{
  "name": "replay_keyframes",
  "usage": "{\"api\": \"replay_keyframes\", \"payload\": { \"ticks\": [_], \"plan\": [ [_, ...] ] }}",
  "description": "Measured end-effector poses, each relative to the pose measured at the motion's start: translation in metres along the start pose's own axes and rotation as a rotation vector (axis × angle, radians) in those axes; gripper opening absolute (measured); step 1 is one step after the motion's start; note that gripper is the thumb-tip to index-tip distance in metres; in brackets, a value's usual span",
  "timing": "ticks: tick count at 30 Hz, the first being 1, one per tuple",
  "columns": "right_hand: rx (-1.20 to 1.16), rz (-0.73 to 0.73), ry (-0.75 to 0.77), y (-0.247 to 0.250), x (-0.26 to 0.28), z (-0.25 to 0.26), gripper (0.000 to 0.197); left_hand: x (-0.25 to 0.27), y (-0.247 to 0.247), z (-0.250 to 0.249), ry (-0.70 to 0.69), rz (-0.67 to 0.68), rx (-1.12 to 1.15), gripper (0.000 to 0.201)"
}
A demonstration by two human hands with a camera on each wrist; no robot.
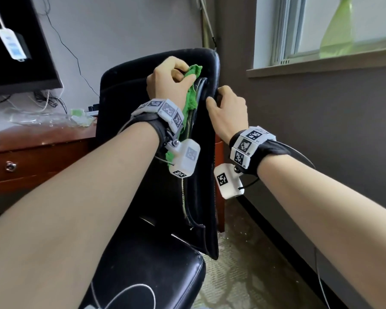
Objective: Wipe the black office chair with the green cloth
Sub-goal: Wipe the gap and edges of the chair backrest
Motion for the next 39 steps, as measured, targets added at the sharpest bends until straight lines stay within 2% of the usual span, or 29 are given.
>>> {"api": "replay_keyframes", "payload": {
  "ticks": [3,8,12,15,19,27,31,34,36,39],
  "plan": [
    [-0.021,-0.004,0.007,0.0,-0.002,0.001,0.024,-0.003,-0.007,-0.01,-0.138,0.053,-0.145,0.015],
    [-0.03,-0.003,0.006,0.0,-0.004,0.0,0.02,-0.005,-0.016,-0.021,-0.281,0.05,-0.332,0.015],
    [-0.018,-0.012,0.011,0.0,-0.002,0.001,0.02,-0.001,-0.017,-0.024,-0.345,0.042,-0.35,0.015],
    [-0.002,-0.018,0.006,0.001,-0.002,0.0,0.023,0.018,-0.016,-0.014,-0.359,0.022,-0.346,0.017],
    [0.005,-0.006,0.002,0.001,-0.002,0.002,0.022,0.049,-0.009,0.012,-0.365,0.077,-0.325,0.018],
    [0.014,0.006,0.002,-0.001,0.0,0.003,0.026,-0.005,-0.018,-0.016,-0.269,0.065,-0.266,0.017],
    [0.012,0.015,0.006,0.002,0.0,-0.001,0.026,0.026,-0.018,0.0,-0.229,0.012,-0.2,0.023],
    [-0.013,0.012,0.006,0.002,0.001,-0.002,0.024,0.06,-0.012,0.022,-0.226,0.091,-0.217,0.021],
    [-0.014,0.005,0.008,0.0,0.001,0.0,0.023,0.057,-0.009,0.022,-0.244,0.143,-0.243,0.018],
    [-0.001,0.011,-0.004,-0.002,0.002,0.001,0.024,0.029,-0.008,0.006,-0.251,0.154,-0.243,0.018]
  ]
}}
Point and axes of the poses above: each hand's wrist, its own x-axis away from the middle knuckle, its own y-axis out of the back of the hand, z = x × y, the point moved 8 cm from there along -x, towards the middle knuckle, and after that the axes turned 10 degrees about -x, right-handed, at the moved point
